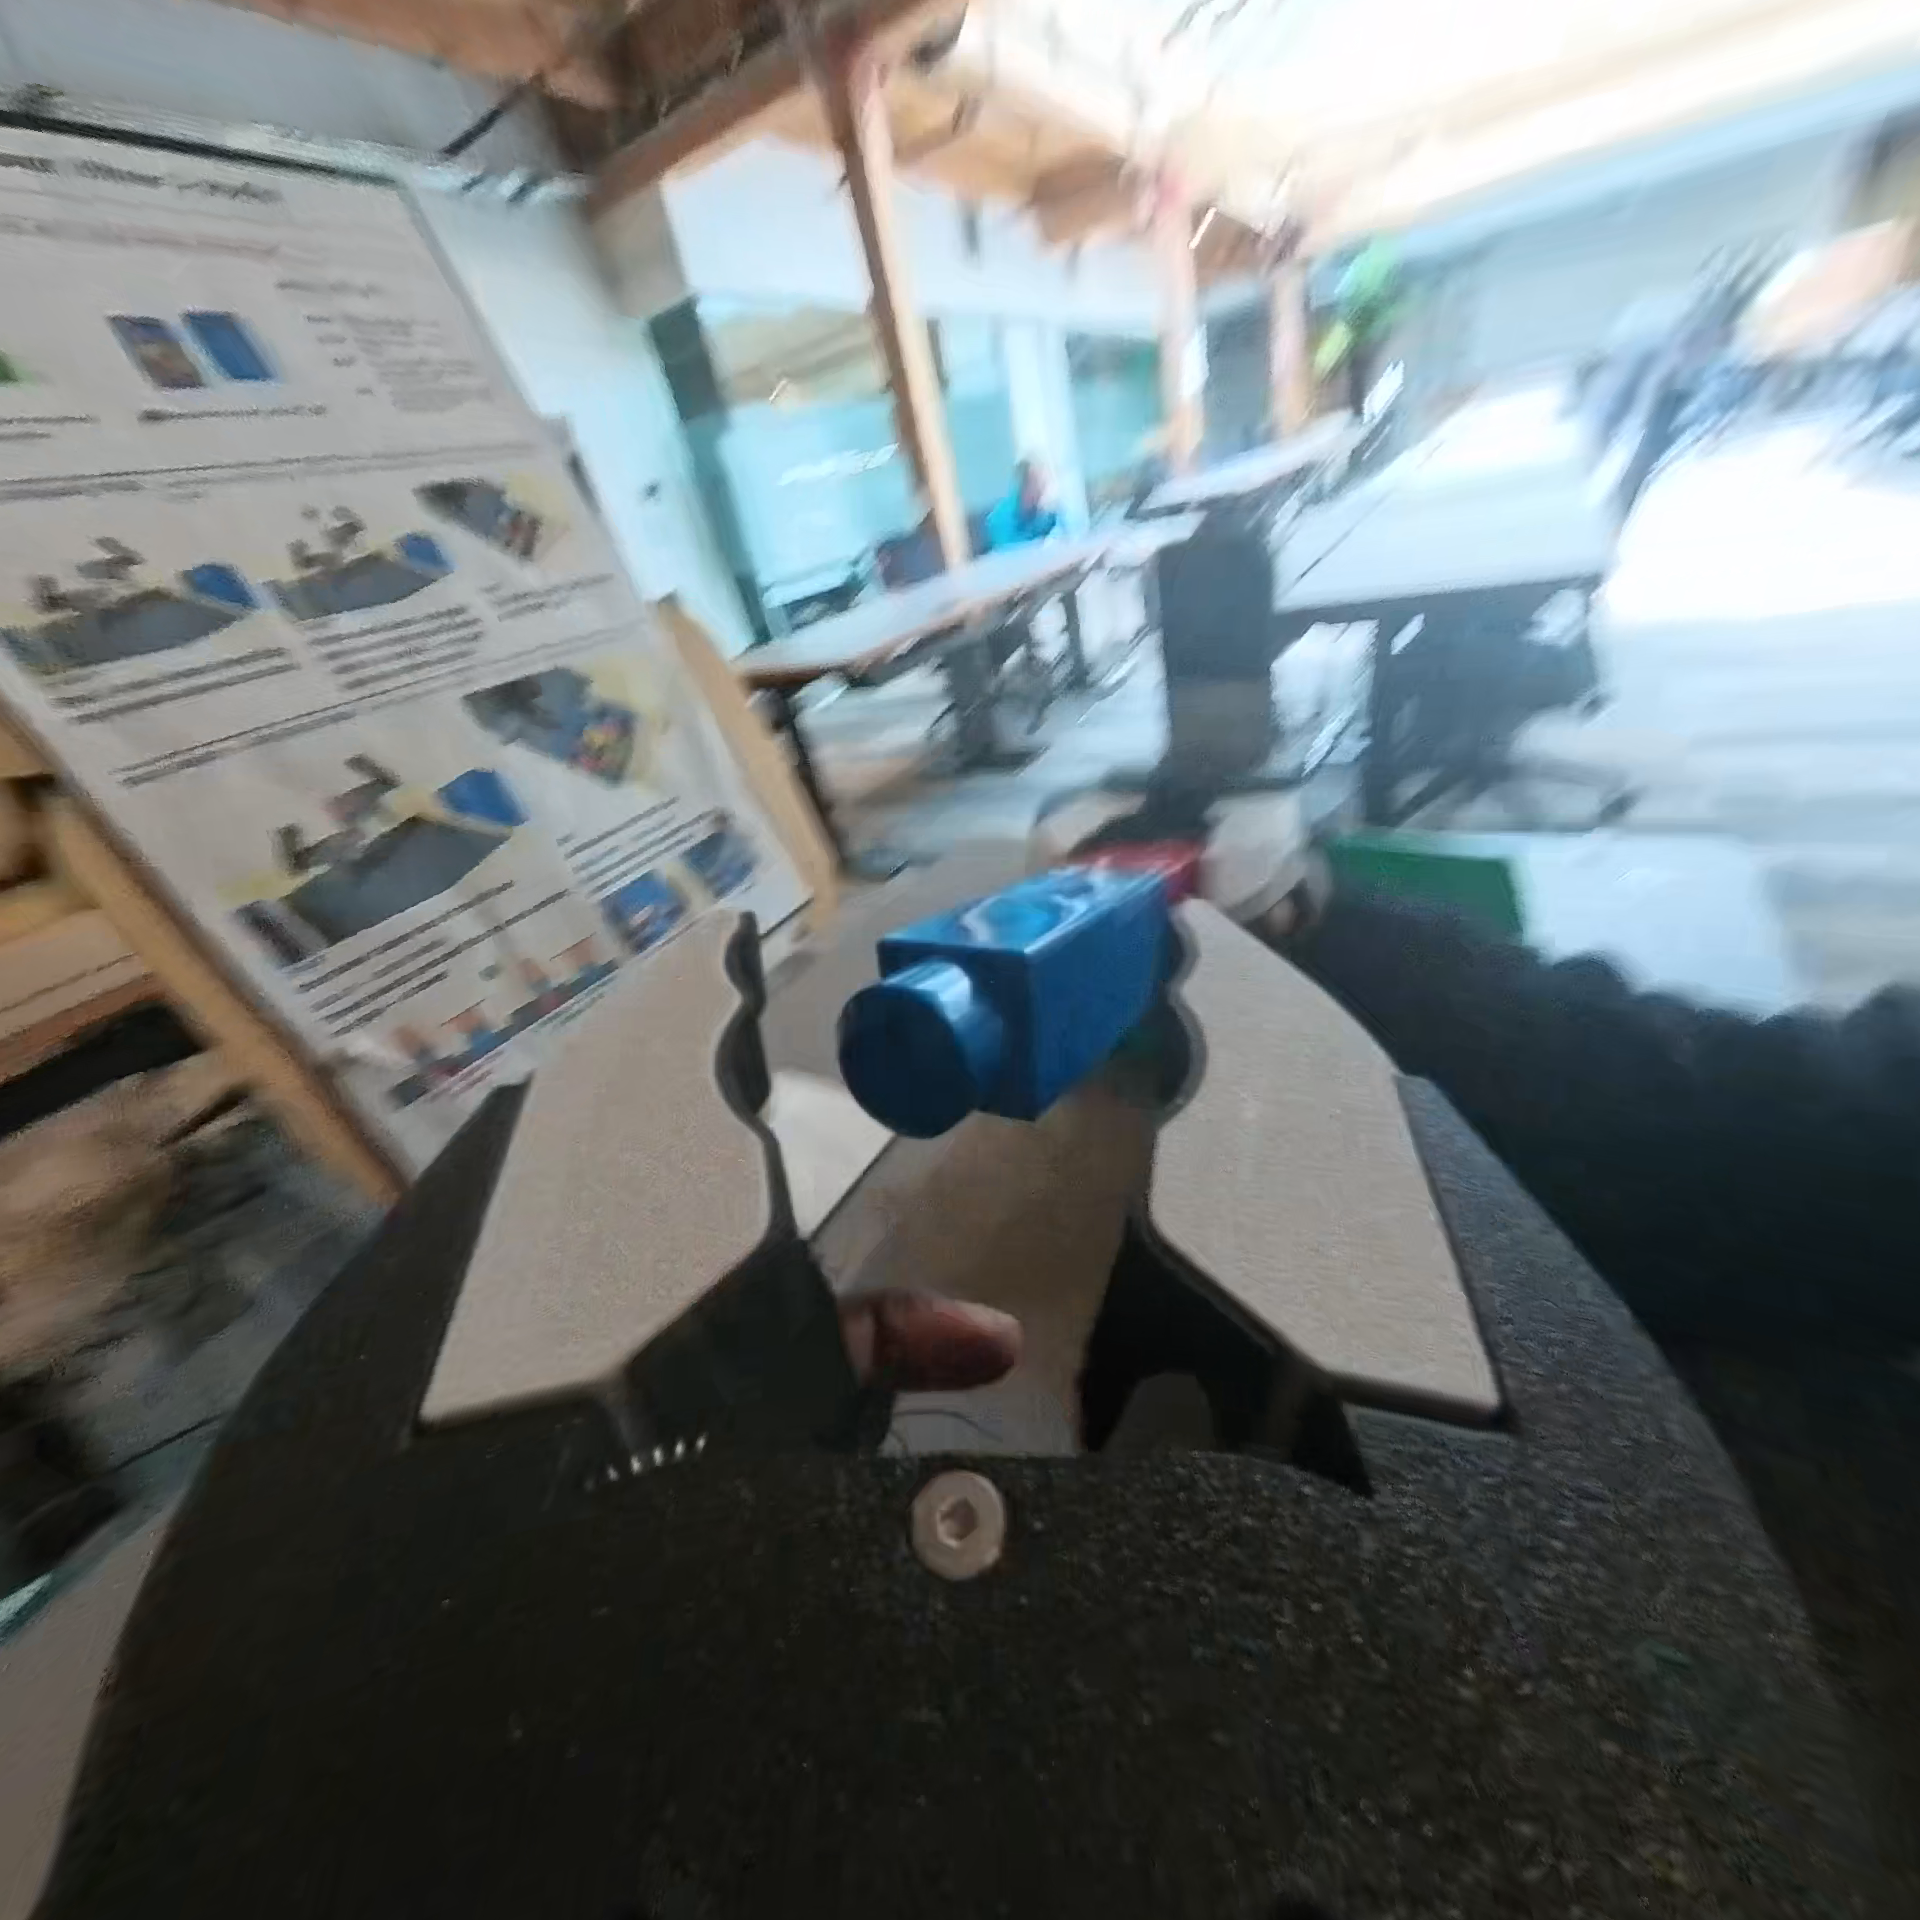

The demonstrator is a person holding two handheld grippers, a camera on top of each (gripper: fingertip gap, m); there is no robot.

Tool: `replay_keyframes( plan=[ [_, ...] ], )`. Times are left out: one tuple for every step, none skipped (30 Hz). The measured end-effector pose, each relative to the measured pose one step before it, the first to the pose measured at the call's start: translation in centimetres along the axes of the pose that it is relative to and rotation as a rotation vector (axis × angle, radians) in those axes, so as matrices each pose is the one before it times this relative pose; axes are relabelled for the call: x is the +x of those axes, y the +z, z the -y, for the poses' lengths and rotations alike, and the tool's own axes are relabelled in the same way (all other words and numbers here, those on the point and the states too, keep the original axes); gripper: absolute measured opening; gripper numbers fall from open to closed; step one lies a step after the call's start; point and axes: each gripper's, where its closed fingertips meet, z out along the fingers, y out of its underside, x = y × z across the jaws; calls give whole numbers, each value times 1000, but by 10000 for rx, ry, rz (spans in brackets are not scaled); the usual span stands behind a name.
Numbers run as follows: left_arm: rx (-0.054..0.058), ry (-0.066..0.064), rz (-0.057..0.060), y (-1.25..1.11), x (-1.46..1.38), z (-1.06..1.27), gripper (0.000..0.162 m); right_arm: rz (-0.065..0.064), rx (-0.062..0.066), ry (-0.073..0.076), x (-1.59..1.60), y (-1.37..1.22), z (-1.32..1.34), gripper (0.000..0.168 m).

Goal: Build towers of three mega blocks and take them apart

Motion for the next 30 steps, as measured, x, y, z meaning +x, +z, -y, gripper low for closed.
replay_keyframes(
  plan=[
    [-692,718,534,-254,-370,-742,79,-477,-645,-581,252,-350,-348,36],
    [-633,781,552,-289,-298,-608,79,-459,-653,-615,200,-360,-342,36],
    [-578,802,569,-301,-256,-481,79,-480,-658,-618,205,-364,-325,36],
    [-455,745,388,-224,37,-255,77,-438,-685,-608,179,-332,-397,36],
    [-307,589,38,-107,543,-27,74,-339,-685,-592,62,-294,-440,36],
    [-246,499,-192,52,874,77,72,-206,-564,-532,-140,-334,-351,36],
    [-220,540,-234,225,958,98,70,-75,-392,-428,-286,-250,-147,36],
    [-237,543,-310,384,1059,20,68,67,-234,-361,-450,-228,2,36],
    [-315,483,-440,535,1195,-128,66,158,-131,-352,-495,-209,104,36],
    [-358,439,-421,667,1108,-203,65,148,-125,-305,-500,-166,96,36],
    [-345,411,-245,741,780,-182,64,49,-171,-197,-314,-123,40,36],
    [-312,382,-90,766,489,-100,62,-4,-236,-134,-143,-79,-88,36],
    [-264,336,-46,717,379,-28,60,0,-277,-181,-203,35,-174,36],
    [-211,241,-63,624,365,69,58,35,-242,-192,-184,-3,-227,36],
    [-188,160,-38,517,273,74,57,56,-239,-139,-188,9,-268,36],
    [-185,163,42,408,116,23,54,30,-243,-119,-100,62,-295,36],
    [-144,173,67,304,43,-25,53,73,-135,-115,-160,61,-199,36],
    [-54,133,-7,233,113,-29,52,114,-15,-110,-209,41,-45,36],
    [37,68,-78,191,148,13,51,203,138,-77,-333,26,190,36],
    [69,31,-64,178,98,10,50,221,145,-58,-373,32,245,36],
    [57,22,-24,121,19,-19,50,132,49,-80,-255,50,160,36],
    [40,-15,-97,112,127,-39,50,39,-59,-111,-144,56,50,36],
    [43,-29,-192,79,265,-34,50,27,-108,-110,-141,69,-15,36],
    [87,45,-167,69,255,41,47,27,-66,-90,-109,76,34,36],
    [131,118,-78,65,171,112,42,58,8,-62,-153,85,107,36],
    [96,97,-24,51,80,64,40,80,9,-71,-167,90,89,36],
    [2,22,-44,42,49,-55,39,-21,-97,-98,-12,85,-110,36],
    [-20,-10,-53,5,14,-110,39,-32,-35,-77,18,70,-48,36],
    [38,-12,-13,-33,-49,-49,38,-61,49,-61,76,30,61,36],
    [93,-34,-26,-66,-35,7,38,-14,71,-18,-6,7,102,36]
  ],
)
